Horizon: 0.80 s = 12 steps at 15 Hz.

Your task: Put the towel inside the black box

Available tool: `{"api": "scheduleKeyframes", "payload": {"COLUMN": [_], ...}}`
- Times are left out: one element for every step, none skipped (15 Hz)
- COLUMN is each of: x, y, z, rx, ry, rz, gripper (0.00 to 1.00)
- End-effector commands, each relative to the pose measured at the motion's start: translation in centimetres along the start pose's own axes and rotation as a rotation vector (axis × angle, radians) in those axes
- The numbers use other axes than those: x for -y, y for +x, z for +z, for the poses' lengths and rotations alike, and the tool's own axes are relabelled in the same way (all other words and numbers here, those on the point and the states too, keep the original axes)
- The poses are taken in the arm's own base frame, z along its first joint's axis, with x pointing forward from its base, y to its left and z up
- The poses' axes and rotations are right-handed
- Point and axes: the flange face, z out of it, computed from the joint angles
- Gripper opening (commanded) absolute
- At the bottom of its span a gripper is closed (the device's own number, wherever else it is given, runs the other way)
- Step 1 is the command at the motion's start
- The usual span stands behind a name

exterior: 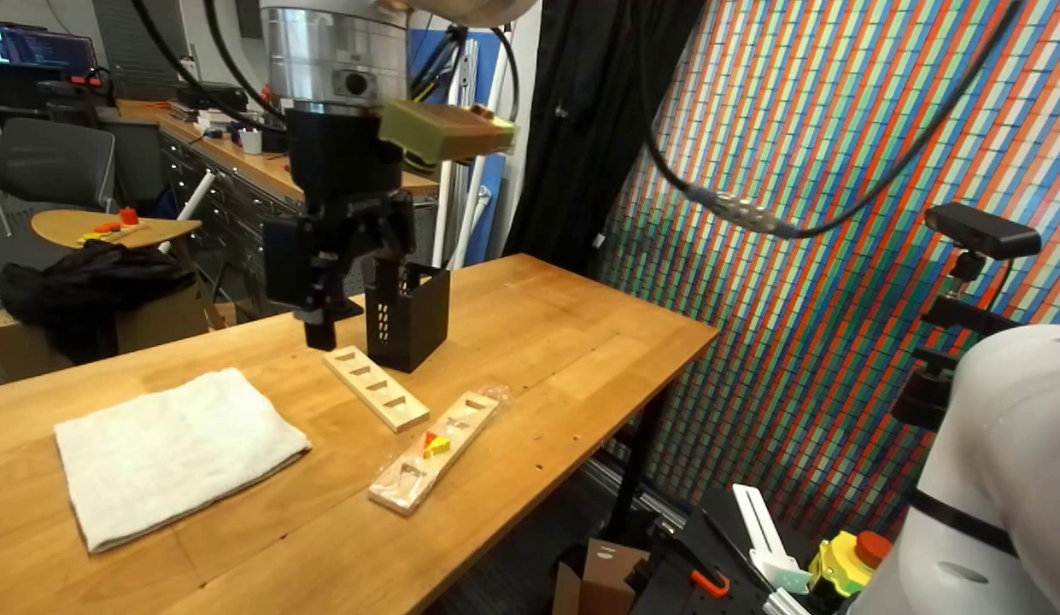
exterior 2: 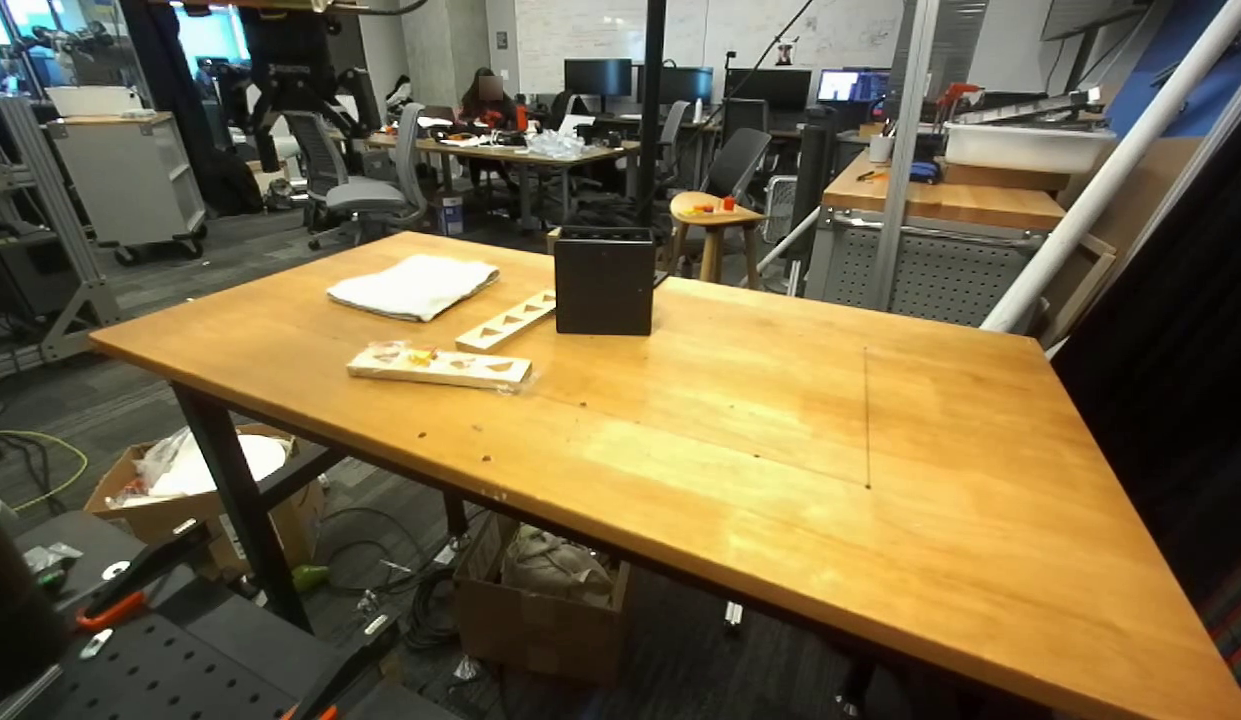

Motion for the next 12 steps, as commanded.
{"api": "scheduleKeyframes", "payload": {"x": [-0.7,-0.9,-1.2,-1.4,-1.5,-1.5,-1.3,-1.1,-0.8,-0.6,-0.2,0.1], "y": [6.8,8.2,9.6,10.7,12.2,13.3,14.7,15.7,16.8,17.6,18.5,19.3], "z": [-1.3,-1.3,-1.3,-1.5,-1.3,-1.2,-0.8,-0.5,0.0,0.5,1.3,2.0], "rx": [-0.003,-0.011,-0.021,-0.031,-0.049,-0.063,-0.078,-0.088,-0.098,-0.102,-0.104,-0.105], "ry": [-0.076,-0.095,-0.106,-0.117,-0.121,-0.125,-0.122,-0.121,-0.110,-0.102,-0.092,-0.085], "rz": [-0.085,-0.103,-0.115,-0.125,-0.133,-0.141,-0.147,-0.155,-0.165,-0.172,-0.182,-0.189], "gripper": [1.00,1.00,1.00,1.00,1.00,1.00,1.00,1.00,1.00,1.00,1.00,1.00]}}
